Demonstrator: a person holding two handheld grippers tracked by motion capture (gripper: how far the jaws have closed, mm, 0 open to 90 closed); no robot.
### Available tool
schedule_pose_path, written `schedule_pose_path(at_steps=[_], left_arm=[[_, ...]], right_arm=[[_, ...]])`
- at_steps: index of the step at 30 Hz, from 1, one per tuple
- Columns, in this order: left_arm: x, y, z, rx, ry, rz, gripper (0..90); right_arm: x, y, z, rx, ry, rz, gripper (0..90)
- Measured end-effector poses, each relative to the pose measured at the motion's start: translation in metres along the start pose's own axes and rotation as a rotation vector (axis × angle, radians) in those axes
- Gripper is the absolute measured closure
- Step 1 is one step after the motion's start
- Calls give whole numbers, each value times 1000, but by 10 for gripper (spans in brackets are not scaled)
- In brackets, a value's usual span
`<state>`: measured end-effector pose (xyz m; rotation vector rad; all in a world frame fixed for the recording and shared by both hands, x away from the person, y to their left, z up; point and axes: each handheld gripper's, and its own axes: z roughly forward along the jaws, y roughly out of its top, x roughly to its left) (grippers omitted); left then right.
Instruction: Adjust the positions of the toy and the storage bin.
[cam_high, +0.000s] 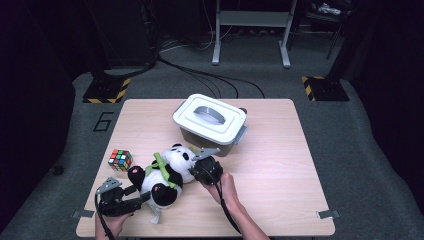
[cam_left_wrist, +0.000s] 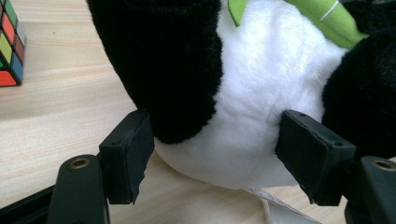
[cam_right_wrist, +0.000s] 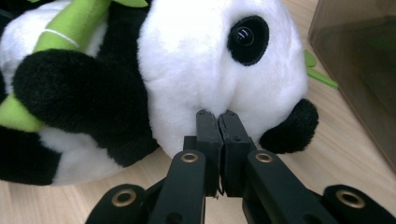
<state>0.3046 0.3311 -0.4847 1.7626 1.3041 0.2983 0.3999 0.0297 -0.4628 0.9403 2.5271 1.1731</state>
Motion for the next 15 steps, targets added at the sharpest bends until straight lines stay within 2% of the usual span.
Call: schedule_pose_path(at_steps=[4,6,9,13,15], left_arm=[[3,5,1,10,12,12,298],[6,9,2,17,18,22,297],[9,11,3,22,18,18,292],[12,12,2,18,25,3,268],[11,10,-2,10,35,-8,248]], right_arm=[[10,-7,-9,-5,-26,37,886],[15,-12,-13,-20,-37,33,886],[24,-22,-20,-27,-47,51,886],[28,-25,-24,-31,-53,56,876],[25,-24,-26,-43,-46,51,822]])
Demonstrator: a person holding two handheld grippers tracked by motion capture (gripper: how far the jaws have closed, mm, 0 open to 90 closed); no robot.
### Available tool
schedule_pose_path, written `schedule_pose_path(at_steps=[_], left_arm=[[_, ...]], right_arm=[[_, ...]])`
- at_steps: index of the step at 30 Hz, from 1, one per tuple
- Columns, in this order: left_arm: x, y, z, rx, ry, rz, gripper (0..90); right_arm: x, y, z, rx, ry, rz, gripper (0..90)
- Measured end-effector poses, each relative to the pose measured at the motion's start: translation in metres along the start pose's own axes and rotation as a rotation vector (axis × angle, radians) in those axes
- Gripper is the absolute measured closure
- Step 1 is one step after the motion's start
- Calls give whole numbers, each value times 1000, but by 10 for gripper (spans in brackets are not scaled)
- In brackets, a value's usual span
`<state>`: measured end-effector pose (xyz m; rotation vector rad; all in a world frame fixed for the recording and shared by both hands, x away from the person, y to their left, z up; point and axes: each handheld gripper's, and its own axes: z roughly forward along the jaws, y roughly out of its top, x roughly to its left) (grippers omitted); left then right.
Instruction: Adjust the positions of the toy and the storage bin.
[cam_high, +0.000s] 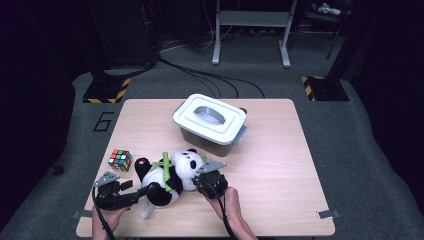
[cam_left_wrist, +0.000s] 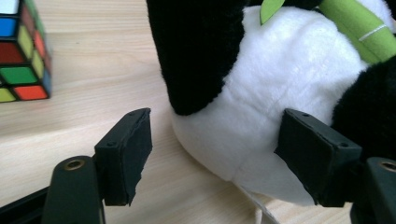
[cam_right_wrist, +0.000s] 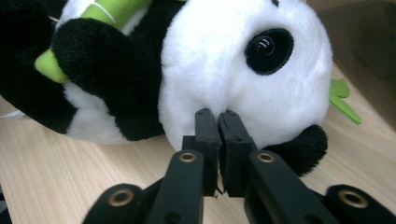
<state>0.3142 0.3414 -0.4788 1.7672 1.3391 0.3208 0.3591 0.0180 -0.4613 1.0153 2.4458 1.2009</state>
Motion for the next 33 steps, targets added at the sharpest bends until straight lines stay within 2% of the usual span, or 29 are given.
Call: schedule_pose_path(at_steps=[1,3,7,10,15,17,22,25,29,30,31,33], left_arm=[[-1,-1,-3,-1,8,-2,233],[-3,-3,-8,-17,13,-2,212],[-13,-8,-19,-47,13,1,183],[-21,-9,-22,-30,-9,22,175],[-28,-17,-17,-10,-37,41,174],[-27,-19,-14,6,-44,46,175],[-23,-16,-4,14,-60,48,185],[-18,-13,-1,8,-62,48,199],[-9,-6,4,-3,-47,38,217],[-8,-5,4,4,-46,43,218],[-6,-4,5,7,-45,43,219],[-3,-2,6,-1,-36,44,219]], right_arm=[[-1,1,-2,-11,5,-2,776],[-6,4,-8,-26,-1,-12,615],[-19,8,-12,-11,-6,7,340],[-27,10,-6,17,6,18,256],[-30,10,11,77,46,17,265],[-30,9,13,85,40,23,316],[-25,8,15,71,28,-2,497],[-25,5,14,63,35,16,590],[-22,2,13,54,25,34,663],[-19,1,13,56,21,52,680],[-19,1,12,50,17,39,687],[-16,0,11,44,4,52,693]])
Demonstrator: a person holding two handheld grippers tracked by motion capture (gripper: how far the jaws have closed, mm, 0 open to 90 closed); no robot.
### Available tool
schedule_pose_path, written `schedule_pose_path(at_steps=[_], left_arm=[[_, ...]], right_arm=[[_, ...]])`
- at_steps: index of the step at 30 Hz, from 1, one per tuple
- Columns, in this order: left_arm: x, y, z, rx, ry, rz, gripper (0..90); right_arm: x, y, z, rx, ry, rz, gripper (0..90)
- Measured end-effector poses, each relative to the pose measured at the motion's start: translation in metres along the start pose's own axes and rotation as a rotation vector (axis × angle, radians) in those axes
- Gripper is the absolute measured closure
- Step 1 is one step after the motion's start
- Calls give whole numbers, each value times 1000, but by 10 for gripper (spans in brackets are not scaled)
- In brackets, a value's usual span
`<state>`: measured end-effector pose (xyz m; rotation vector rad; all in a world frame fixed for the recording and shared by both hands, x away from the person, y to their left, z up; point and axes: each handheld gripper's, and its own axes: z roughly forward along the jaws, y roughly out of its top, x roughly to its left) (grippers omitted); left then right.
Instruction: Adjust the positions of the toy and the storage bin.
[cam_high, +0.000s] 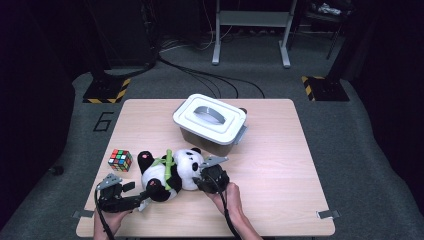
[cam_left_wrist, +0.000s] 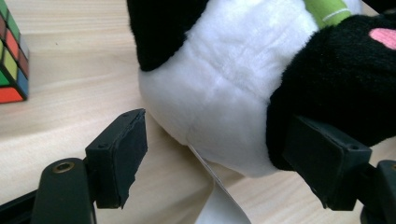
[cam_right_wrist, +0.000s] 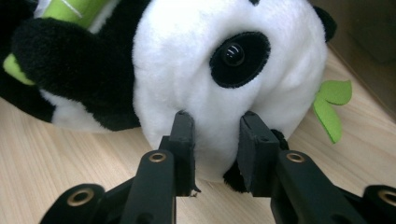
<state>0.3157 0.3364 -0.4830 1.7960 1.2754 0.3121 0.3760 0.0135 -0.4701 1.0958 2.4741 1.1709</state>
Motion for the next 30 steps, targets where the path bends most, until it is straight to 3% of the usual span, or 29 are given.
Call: schedule_pose_path(at_steps=[3,5,7,14,18,20,24,27,30], left_arm=[[1,-2,-5,-12,16,-9,214],[1,-4,-10,-49,23,-22,200],[-4,-7,-17,-62,12,-30,185],[-37,-2,-40,-151,-27,31,162],[-52,7,-32,-121,-9,93,179],[-54,8,-23,-106,-1,102,258],[-53,1,-8,-112,10,89,467],[-49,-1,-8,-119,12,97,588],[-43,2,-9,-114,12,112,619]], right_arm=[[4,-2,-2,-9,-22,12,699],[6,-2,-3,-13,-35,4,700],[7,-3,-4,-10,-40,14,700],[11,-1,-7,0,-59,37,714],[10,1,-6,-7,-61,29,732],[12,2,-6,0,-61,43,738],[12,0,-7,5,-56,18,751],[15,-2,-7,4,-52,10,772],[18,-3,-8,7,-33,12,850]])
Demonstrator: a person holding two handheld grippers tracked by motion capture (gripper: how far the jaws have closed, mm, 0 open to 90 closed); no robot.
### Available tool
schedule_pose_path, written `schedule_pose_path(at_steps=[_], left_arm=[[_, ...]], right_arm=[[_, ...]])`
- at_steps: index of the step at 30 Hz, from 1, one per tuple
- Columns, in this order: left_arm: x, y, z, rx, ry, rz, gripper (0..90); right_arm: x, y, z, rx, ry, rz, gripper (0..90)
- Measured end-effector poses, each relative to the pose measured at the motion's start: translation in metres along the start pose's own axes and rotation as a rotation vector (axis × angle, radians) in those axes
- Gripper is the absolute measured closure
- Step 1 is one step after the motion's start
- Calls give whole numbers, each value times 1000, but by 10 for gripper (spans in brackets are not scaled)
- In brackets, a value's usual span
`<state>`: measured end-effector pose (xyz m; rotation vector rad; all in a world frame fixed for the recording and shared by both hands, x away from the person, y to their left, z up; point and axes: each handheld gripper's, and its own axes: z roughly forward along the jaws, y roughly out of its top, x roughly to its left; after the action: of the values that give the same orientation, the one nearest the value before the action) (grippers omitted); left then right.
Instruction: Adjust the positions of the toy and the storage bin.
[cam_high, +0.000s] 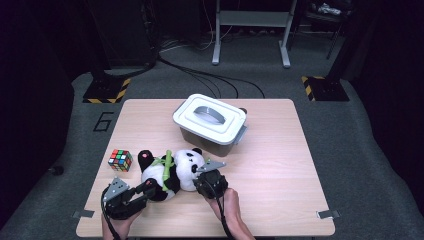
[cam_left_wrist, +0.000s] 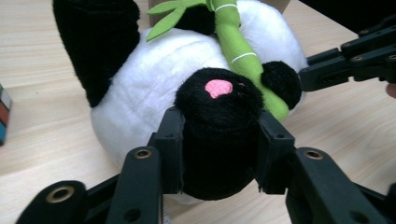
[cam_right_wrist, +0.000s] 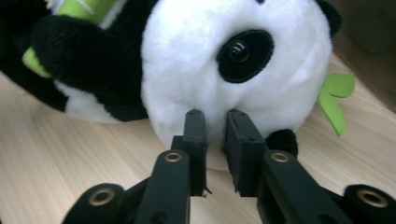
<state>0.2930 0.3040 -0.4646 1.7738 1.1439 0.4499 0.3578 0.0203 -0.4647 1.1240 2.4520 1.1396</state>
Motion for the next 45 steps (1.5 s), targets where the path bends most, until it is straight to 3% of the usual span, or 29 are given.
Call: schedule_pose_path(at_steps=[3,5,9,11,13,16,19,23,30,37,41,45], left_arm=[[8,6,1,19,-8,22,625],[13,10,2,18,-25,15,632],[18,14,2,39,-46,28,643],[21,14,1,50,-49,29,648],[23,14,0,48,-50,25,650],[23,13,0,53,-37,28,650],[27,13,-2,58,-30,24,652],[31,13,-2,58,-27,24,653],[41,19,-1,77,-1,31,646],[58,29,-1,92,20,29,628],[63,31,-3,76,14,10,559],[58,27,-11,63,63,-7,338]], right_arm=[[6,-1,0,-2,-8,-23,832],[6,-1,0,-14,3,-22,758],[-3,1,-6,-38,-11,10,523],[-7,2,-5,-22,-39,-1,369],[-11,1,1,14,-40,10,312],[-13,0,11,37,-7,3,333],[-12,1,15,26,12,-2,445],[-9,0,16,27,23,-12,515],[3,-4,14,39,30,0,516],[11,-4,15,36,68,-8,516],[10,-2,15,36,70,-15,410],[-3,-5,2,15,80,24,239]])
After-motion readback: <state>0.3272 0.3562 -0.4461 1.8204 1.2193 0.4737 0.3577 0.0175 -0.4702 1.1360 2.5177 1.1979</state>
